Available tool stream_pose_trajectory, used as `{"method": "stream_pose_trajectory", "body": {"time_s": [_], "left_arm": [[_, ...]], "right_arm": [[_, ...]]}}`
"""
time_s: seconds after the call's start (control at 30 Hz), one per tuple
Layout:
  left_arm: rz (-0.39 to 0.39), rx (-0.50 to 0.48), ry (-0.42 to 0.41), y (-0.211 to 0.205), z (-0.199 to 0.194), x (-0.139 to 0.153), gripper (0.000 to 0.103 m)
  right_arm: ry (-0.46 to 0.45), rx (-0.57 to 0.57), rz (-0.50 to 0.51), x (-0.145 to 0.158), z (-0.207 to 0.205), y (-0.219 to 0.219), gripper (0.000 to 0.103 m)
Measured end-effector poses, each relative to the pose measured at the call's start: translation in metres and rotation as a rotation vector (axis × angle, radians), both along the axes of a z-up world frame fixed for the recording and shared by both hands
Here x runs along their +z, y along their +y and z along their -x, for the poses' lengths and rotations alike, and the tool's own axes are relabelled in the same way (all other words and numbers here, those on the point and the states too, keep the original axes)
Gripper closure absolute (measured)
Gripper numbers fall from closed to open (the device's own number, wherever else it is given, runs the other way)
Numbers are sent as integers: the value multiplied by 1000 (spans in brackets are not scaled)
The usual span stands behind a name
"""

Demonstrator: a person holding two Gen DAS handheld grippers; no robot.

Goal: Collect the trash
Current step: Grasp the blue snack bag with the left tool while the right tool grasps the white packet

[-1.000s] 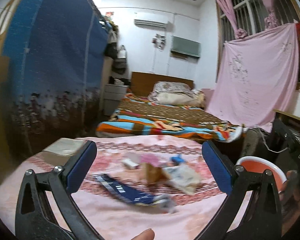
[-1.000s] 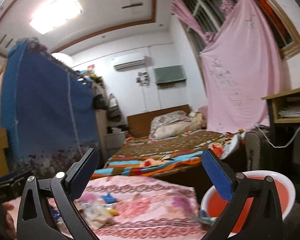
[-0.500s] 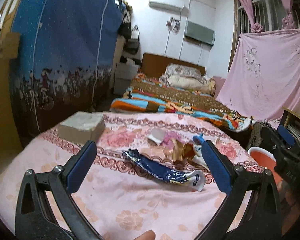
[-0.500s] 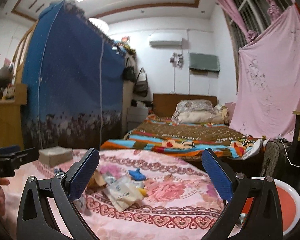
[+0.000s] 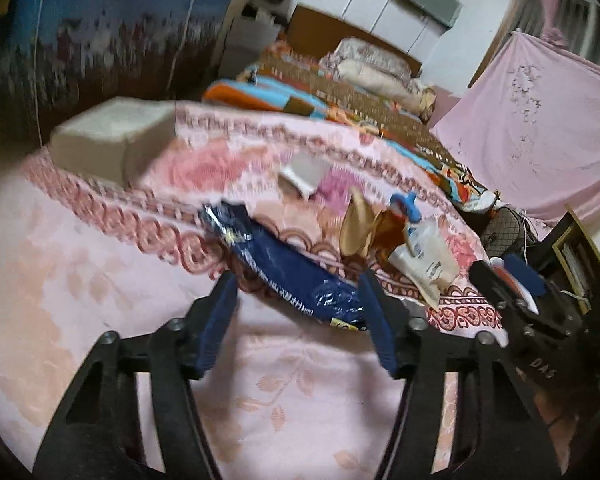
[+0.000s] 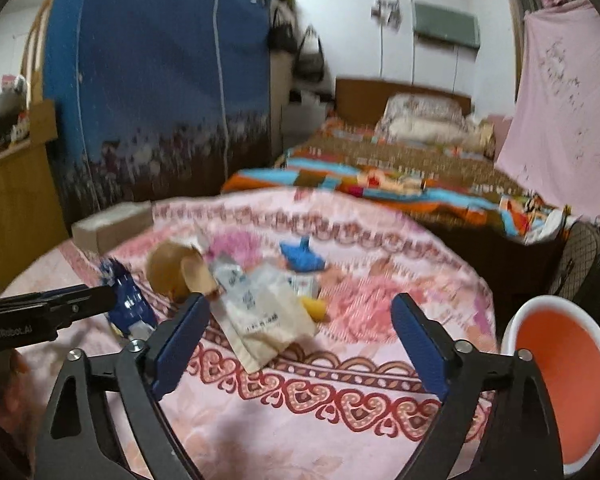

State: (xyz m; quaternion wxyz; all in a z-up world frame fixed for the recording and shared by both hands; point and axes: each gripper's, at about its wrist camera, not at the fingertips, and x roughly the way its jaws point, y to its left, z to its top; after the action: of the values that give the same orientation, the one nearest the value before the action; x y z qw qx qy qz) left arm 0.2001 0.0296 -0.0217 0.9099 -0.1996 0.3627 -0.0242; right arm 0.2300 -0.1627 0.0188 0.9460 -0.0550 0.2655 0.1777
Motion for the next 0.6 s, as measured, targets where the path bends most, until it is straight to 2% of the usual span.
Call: {"method": "stream_pose_trajectory", "body": {"time_s": [0.13,0.3,0.43,0.6], "left_arm": [[34,-12,29,1,-5,-4,80],[41,-18,52,-1,-10,-6,99],[32,-33,47,-4,-13,-4,103],[33,-48,27,-4,-13,0,103]], "right_arm": [[84,44,79,-13,-12,18,24],[146,82,145,-23,-20,32,34],[207,106,159,-31,-28,35,40],[217,118,153,-31,-27,36,44]]}}
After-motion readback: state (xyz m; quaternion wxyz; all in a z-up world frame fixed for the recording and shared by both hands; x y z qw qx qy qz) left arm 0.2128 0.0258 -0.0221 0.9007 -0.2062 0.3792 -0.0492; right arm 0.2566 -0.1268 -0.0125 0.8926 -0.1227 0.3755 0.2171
